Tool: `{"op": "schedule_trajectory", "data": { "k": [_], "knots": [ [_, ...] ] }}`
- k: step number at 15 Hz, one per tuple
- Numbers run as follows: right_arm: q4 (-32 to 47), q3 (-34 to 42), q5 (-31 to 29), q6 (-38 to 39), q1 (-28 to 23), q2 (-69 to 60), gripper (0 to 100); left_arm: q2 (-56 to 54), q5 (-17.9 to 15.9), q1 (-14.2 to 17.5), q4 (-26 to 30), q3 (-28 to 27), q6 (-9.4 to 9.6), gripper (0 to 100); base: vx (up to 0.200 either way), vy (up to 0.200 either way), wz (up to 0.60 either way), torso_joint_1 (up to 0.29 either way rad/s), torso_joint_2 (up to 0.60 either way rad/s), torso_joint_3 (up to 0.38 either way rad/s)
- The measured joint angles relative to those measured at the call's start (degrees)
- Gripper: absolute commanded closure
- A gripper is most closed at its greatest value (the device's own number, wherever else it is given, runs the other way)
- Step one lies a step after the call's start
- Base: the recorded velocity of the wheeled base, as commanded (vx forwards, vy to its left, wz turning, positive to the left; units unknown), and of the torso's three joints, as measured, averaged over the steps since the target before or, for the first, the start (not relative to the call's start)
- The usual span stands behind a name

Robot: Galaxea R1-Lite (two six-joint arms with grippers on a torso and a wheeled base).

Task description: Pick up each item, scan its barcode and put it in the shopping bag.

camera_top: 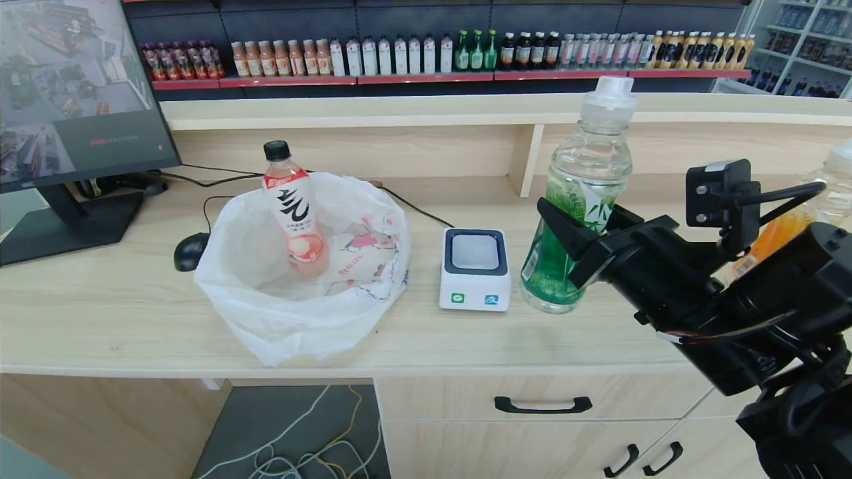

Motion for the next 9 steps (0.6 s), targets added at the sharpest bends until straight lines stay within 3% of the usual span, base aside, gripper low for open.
{"op": "schedule_trajectory", "data": {
  "k": [3, 9],
  "knots": [
    [-0.1, -0.5, 0.0, 0.1, -1.7, -0.4, 100, 0.0, 0.0, 0.0, 0.0, 0.0, 0.00, 0, 0.000, 0.200, 0.00, 0.007, 0.00, 0.002],
    [-0.1, -0.7, -0.2, -0.2, -2.1, -1.0, 100, 0.0, 0.0, 0.0, 0.0, 0.0, 0.06, 0, 0.000, 0.000, 0.00, 0.000, 0.00, 0.000]
  ]
}}
